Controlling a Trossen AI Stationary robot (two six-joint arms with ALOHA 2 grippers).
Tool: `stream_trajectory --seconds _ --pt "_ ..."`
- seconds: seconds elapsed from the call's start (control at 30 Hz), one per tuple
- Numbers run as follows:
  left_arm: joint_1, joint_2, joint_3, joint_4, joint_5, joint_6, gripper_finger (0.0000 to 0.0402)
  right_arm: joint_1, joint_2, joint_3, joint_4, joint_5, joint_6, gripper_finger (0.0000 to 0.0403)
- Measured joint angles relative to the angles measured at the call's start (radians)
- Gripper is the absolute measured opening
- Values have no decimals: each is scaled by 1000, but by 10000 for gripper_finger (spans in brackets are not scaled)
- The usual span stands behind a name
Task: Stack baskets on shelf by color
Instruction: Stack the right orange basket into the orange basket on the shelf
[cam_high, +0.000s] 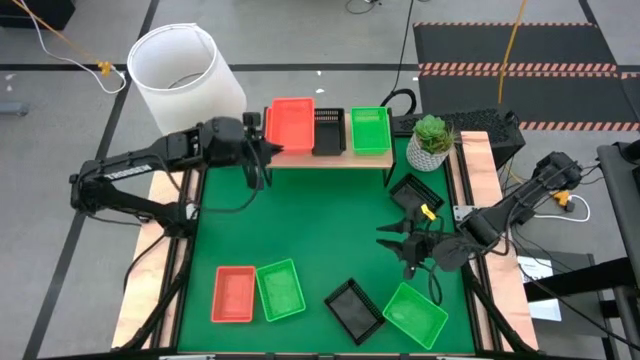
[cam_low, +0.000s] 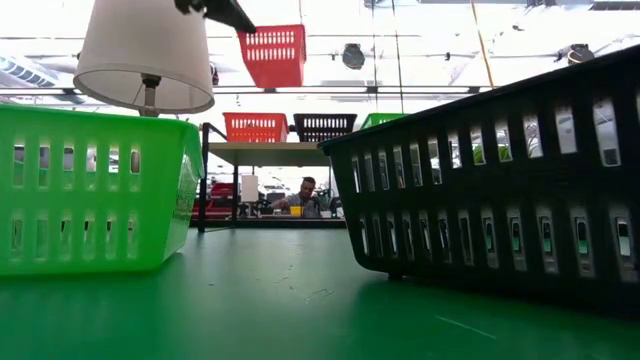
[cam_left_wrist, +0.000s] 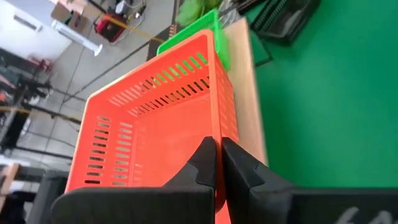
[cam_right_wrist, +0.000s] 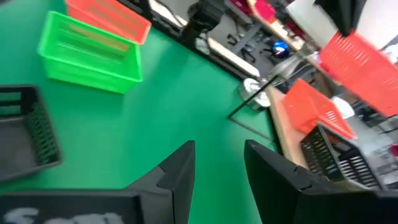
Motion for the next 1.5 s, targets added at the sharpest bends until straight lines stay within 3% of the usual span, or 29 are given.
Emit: stream_trajectory --seconds 0.37,1.03,1.5 --pt "161 0 -100 53 104 39 6 -121 -10 -120 161 -4 -66 132" --pt "263 22 -111 27 208 42 6 -139 -11 -138 231 -9 -74 132" --pt "292 108 -111 24 206 60 21 -139 -11 -138 230 -9 -74 132"
